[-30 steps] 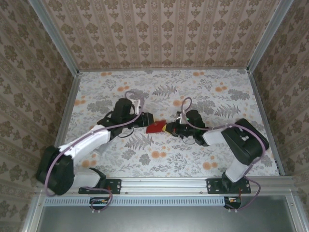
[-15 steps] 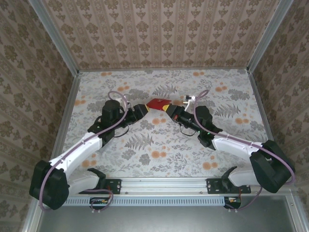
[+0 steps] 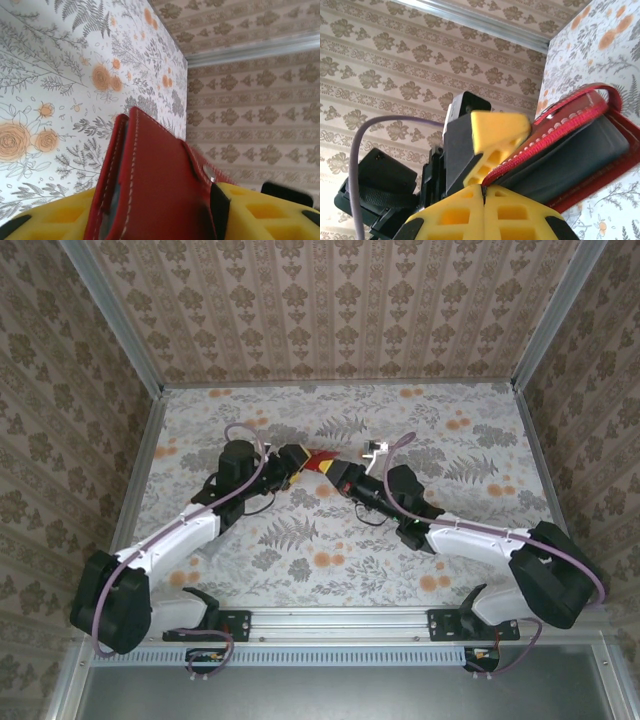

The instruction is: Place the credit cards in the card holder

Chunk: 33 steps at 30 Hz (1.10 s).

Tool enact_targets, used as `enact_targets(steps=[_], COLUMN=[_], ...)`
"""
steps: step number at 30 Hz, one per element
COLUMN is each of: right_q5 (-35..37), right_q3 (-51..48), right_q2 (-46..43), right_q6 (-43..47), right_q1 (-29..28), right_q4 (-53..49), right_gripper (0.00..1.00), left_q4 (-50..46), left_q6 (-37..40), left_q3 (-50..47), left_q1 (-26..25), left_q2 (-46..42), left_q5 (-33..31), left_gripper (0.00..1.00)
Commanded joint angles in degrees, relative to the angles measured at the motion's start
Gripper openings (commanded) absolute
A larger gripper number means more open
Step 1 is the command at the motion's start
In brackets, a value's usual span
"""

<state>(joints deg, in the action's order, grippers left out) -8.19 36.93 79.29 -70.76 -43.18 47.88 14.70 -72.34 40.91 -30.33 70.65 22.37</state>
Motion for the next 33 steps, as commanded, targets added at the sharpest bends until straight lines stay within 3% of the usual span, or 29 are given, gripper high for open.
enact_targets(steps=[1,2,3,4,5,8,11,15,19,27,33], right_q5=[1.24,1.43,1.67,1.59,1.23,2.27,6.03,8.04,10.65,6.23,-0.89], right_q3=[2.30,2.07,1.73,1.44,1.23,-0.10,-0.02,7.64,14.42,19.92,19.97], right_q2=[2.33,2.60,2.88,3.03,2.83,0.79,-5.27,-7.60,-5.58,-3.09,-0.01], right_q6=[-0.53,-0.16,0.40,1.25,2.34,6.47,14.79,31.50,41.77,47.02,44.77], right_q1=[-2.24,-2.74,-3.27,-3.65,-3.97,-4.37,-4.37,-4.38,-4.45,-4.38,-4.37], right_q4=[3.95,3.27,2.28,0.90,-0.87,-9.94,-23.66,-46.82,-59.68,-61.56,-56.51], right_gripper=[0.00,0.00,0.12,0.30,0.40,0.54,0.56,0.56,0.46,0.48,0.50], left_q4=[0.97,0.07,-1.12,-2.55,-4.34,-9.80,-16.05,-28.46,-34.60,-37.17,-30.83], left_q6=[-3.21,-2.52,-1.40,0.06,2.12,10.21,19.58,34.19,40.61,40.42,34.70], left_q3=[0.50,0.49,0.86,1.28,1.89,3.94,6.73,11.61,13.56,13.89,12.85], left_q1=[-0.26,-0.18,-0.09,0.05,0.05,0.05,0.09,-0.47,-0.83,-1.05,-0.83], left_q2=[-0.98,-1.48,-2.17,-2.88,-3.58,-4.97,-5.17,-3.81,-2.89,-1.05,1.42], left_q5=[-3.00,-3.67,-3.97,-3.94,-3.96,-3.51,-1.81,-0.74,1.36,4.37,13.98], left_gripper=[0.33,0.26,0.20,0.15,0.12,0.08,0.08,0.08,0.08,0.04,0.00])
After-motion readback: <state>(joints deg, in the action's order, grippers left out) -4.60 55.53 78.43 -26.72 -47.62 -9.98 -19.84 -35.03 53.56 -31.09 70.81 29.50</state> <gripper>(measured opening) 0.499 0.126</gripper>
